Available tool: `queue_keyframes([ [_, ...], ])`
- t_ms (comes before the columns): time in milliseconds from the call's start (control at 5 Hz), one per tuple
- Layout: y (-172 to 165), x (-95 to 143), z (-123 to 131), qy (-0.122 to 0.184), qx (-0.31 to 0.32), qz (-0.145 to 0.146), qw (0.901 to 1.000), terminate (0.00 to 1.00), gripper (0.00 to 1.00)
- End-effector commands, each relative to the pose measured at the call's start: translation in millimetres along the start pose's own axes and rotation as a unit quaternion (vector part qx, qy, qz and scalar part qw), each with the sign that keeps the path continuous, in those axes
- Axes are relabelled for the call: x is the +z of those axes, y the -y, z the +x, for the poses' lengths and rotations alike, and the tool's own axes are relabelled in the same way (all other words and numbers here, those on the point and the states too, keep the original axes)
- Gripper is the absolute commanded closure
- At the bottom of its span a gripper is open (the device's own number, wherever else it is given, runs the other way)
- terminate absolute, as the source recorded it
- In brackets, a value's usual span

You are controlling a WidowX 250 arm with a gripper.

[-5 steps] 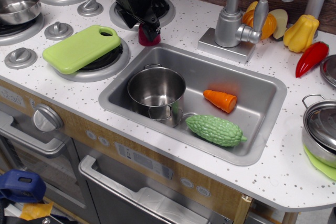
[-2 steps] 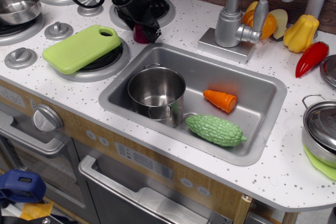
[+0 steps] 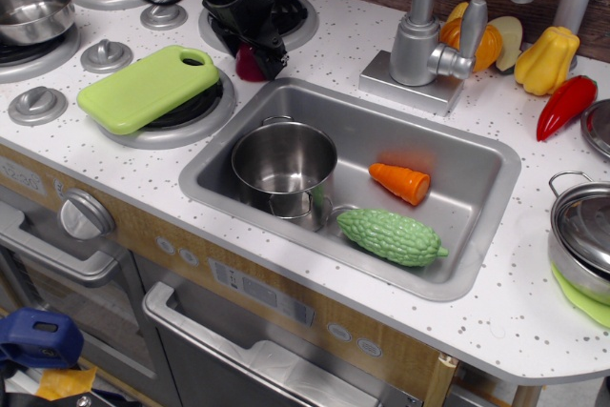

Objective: Put sweet potato in pot which is in sink

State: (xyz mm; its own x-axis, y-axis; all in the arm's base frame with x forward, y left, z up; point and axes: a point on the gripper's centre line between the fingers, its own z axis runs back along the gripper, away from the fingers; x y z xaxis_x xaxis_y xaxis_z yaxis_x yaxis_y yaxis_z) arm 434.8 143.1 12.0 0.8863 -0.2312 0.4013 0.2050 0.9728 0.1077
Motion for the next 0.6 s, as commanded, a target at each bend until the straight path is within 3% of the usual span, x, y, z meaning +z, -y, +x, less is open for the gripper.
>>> queue_keyframes([
  [0, 13, 65, 31, 0.018, 0.024, 0.052, 0.9982, 0.0, 1.0],
  [400, 57, 74, 9, -0.007, 0.142, 0.074, 0.9871, 0.0, 1.0],
])
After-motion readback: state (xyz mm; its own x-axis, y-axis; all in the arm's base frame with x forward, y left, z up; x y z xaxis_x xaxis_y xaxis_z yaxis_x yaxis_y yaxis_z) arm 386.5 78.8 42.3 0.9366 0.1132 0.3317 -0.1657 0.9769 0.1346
